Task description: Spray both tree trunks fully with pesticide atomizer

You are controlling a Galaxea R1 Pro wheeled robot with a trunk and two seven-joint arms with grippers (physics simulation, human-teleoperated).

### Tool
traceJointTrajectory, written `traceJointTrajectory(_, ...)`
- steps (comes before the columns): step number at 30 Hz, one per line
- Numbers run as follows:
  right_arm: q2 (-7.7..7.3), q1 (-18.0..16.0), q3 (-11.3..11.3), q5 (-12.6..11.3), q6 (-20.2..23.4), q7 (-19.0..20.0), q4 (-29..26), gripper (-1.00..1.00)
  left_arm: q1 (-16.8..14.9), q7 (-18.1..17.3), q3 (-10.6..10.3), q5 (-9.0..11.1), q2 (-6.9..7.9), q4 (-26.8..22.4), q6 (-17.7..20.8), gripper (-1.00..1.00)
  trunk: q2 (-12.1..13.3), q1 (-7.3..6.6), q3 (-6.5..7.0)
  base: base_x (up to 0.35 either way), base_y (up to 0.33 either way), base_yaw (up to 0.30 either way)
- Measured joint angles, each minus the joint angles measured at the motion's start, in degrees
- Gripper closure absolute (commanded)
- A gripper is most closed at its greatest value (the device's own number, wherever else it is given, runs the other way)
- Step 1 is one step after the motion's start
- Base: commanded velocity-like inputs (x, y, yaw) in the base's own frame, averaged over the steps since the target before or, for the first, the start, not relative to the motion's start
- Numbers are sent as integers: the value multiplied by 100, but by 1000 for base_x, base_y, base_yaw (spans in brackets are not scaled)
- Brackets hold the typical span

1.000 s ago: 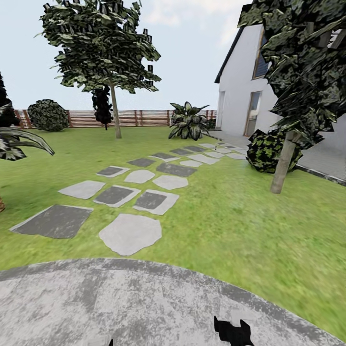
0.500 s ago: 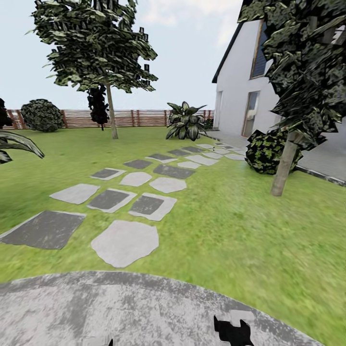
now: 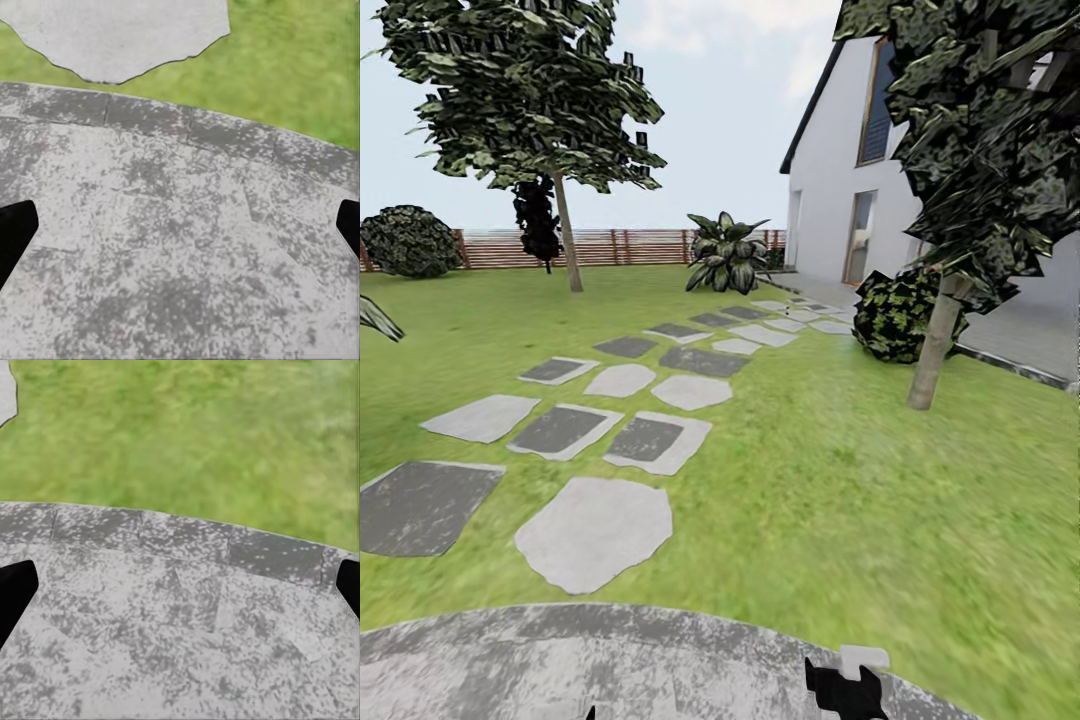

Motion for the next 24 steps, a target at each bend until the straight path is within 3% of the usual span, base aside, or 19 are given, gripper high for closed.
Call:
traceJointTrajectory(16,7,0,3,5,-1,-3,1,-100,0,0,0,4,-1,1,0,-100,0,0,2,334,0,-8)
traceJointTrajectory(24,0,1,-3,5,-3,-4,-1,-100,-1,0,-1,1,0,5,-1,-100,0,0,2,333,0,-191)
